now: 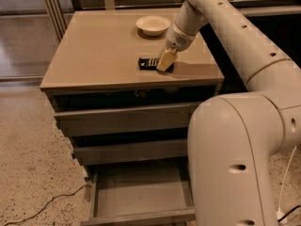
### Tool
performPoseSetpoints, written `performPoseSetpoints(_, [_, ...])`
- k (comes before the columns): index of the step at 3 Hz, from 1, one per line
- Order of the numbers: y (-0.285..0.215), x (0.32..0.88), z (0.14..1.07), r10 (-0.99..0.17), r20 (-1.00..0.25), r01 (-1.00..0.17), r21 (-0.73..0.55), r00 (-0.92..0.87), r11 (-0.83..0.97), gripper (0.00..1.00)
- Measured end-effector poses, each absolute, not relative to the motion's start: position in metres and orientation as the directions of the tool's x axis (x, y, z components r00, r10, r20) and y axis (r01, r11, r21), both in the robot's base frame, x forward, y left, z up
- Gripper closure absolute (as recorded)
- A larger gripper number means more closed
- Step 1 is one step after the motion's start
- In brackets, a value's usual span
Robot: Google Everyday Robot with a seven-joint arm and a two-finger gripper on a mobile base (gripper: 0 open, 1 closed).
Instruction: Pick rxbar chocolate from bottom drawer and place on counter
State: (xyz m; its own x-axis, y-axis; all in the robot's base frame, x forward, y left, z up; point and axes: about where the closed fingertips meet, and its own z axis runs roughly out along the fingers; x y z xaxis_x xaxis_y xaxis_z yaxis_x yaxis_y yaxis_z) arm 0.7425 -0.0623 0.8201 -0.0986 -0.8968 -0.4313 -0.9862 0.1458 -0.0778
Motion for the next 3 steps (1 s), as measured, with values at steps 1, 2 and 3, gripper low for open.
performPoseSetpoints(1, [-0.0623,0.7425,0.8201,-0.897,-0.431,-0.986,-0.078,-0.099,0.146,0.57])
performPoseSetpoints(2, [-0.0623,0.7425,0.8201,-0.897,-0.431,-0.986,-0.078,-0.099,0.146,0.34])
performPoseSetpoints(3, [-0.0623,0.7425,0.8201,-0.897,-0.431,-0.986,-0.078,-0.099,0.146,0.03])
